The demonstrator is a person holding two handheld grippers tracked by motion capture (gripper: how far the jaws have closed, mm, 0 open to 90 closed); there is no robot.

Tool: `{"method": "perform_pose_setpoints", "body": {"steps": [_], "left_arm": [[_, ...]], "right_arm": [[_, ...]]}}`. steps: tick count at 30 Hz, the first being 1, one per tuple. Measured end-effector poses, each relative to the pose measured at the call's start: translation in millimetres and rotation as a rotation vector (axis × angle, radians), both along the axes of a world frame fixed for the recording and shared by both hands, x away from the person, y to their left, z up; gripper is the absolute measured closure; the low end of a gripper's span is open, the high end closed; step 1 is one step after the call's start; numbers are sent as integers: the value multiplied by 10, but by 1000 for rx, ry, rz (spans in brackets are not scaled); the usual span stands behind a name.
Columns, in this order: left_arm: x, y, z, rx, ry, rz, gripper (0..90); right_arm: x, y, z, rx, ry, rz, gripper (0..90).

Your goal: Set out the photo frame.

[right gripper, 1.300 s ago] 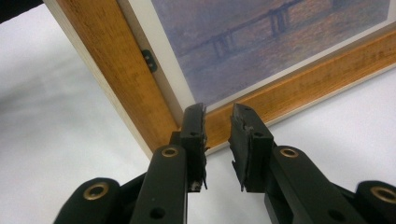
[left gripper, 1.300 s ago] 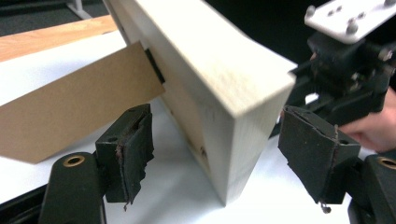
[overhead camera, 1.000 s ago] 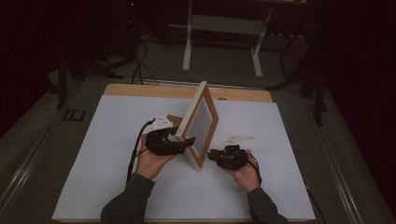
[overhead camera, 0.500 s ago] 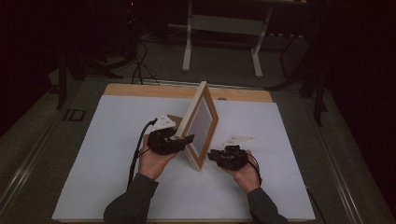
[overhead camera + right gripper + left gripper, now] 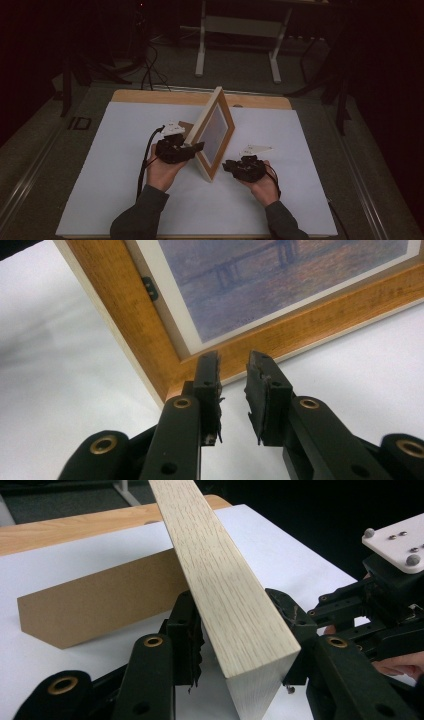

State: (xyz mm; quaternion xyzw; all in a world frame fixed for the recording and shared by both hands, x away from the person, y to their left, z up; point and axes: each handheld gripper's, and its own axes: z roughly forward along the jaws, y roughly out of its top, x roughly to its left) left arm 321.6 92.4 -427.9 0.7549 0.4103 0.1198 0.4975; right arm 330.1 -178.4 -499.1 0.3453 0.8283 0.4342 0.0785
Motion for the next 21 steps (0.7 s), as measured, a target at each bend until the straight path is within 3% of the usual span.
{"method": "perform_pose_setpoints", "body": {"steps": [8,21], "left_arm": [[36,61,-2,-19,22,29,644],[59,109,-17,-40,17,93,678]], "right_arm": [[4,-2,12,0,-3,0,751],[3,-16,14,6,-8,-7,751]]}}
